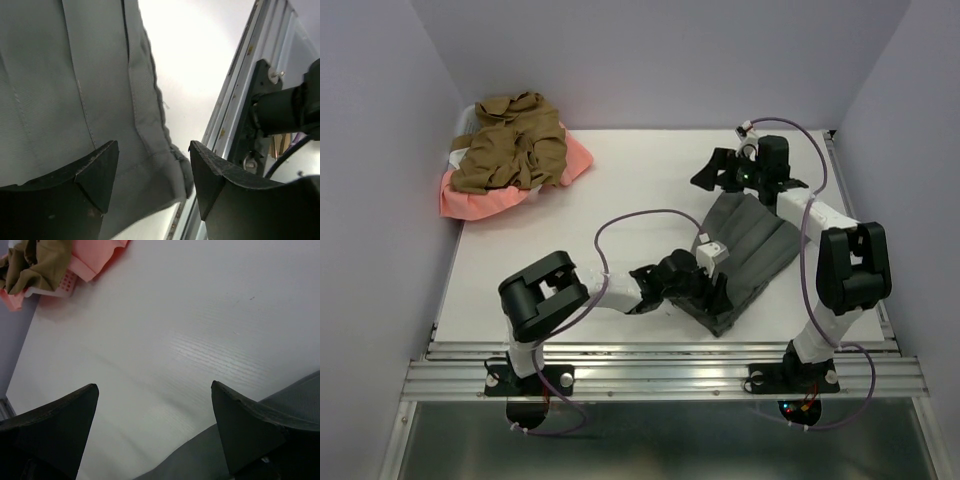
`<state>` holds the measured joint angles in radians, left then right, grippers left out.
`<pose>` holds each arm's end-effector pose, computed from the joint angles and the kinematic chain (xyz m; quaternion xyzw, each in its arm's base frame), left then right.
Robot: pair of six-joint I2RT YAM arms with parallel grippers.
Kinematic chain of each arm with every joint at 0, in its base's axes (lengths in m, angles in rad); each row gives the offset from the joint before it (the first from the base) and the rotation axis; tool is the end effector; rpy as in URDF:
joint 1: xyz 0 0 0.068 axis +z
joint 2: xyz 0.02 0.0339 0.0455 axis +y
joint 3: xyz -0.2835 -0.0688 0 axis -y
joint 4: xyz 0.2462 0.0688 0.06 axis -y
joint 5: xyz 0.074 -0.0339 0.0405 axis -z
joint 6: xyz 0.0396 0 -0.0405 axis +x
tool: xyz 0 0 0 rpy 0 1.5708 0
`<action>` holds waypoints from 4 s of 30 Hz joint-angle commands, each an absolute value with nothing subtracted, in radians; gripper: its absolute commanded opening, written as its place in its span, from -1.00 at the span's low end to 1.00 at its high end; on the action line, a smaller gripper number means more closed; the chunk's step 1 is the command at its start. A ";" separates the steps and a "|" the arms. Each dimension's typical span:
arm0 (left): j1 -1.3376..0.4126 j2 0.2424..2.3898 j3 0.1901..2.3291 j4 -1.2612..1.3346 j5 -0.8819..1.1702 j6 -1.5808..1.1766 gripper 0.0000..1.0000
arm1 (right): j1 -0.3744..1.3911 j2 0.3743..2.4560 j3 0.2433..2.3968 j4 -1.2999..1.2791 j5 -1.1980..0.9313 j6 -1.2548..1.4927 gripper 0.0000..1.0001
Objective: Fold and stack the skirts
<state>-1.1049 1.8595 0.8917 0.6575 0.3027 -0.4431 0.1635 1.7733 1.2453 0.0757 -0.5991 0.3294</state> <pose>0.1674 -0.3593 0.1824 0.3435 0.7265 -0.4943 0.3315 0.4067 0.0897 0.2724 -0.0889 0.8201 0.3662 0.4306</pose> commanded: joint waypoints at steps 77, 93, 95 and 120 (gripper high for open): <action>-0.922 1.427 0.762 0.275 -0.142 -0.592 0.47 | -0.020 1.260 0.870 -0.178 -0.173 0.587 1.00; -0.913 0.979 0.443 0.074 -0.235 -0.891 0.97 | 0.426 1.069 0.384 -0.152 -0.193 0.784 1.00; -0.911 0.941 0.401 0.063 -0.238 -0.914 0.97 | 0.426 1.116 0.396 -0.114 -0.180 0.779 1.00; -0.761 0.719 0.548 -0.422 -0.463 -1.069 0.97 | 1.033 1.500 1.147 -0.549 0.354 0.301 1.00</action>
<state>-0.8005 0.7483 0.5056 -0.3344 -0.4145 -1.0538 0.8822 1.4326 1.0611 -0.3107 0.1379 0.4583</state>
